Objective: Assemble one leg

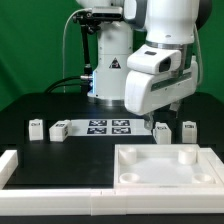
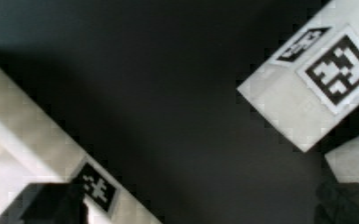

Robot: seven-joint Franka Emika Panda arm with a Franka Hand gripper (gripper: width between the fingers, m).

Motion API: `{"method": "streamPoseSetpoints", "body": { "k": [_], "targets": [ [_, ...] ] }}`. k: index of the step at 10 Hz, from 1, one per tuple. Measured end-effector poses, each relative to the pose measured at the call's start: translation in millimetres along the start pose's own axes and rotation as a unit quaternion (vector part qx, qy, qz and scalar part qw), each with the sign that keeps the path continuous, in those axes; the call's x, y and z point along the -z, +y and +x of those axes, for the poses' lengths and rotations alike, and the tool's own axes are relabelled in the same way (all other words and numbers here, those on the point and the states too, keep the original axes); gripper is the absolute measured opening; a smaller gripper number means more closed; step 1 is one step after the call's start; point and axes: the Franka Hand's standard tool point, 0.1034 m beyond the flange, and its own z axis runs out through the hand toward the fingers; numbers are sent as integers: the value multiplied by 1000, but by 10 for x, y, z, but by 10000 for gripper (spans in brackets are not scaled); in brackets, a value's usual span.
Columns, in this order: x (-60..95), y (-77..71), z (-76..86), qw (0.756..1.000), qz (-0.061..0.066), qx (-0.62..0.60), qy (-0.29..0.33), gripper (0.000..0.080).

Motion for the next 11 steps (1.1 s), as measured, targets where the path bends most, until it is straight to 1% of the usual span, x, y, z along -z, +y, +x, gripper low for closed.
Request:
{"method": "streamPoseSetpoints", "body": {
  "k": [1,2,4,6,8,9,10,11],
  "targets": [
    [-4,-24,5,999,4,-54,1,649],
    [-30,-112,-3,986,13,-165,-3,649],
    [-72,-315,23,955,22,-296,-8,649],
    [-108,-569,71,952,24,-305,-9,649],
    [-90,-791,182,949,37,-312,-7,649],
    [-92,-863,220,947,45,-318,-4,649],
    [-98,-866,222,946,49,-321,-4,649],
    [-101,-875,201,946,51,-319,-14,649]
  ]
}}
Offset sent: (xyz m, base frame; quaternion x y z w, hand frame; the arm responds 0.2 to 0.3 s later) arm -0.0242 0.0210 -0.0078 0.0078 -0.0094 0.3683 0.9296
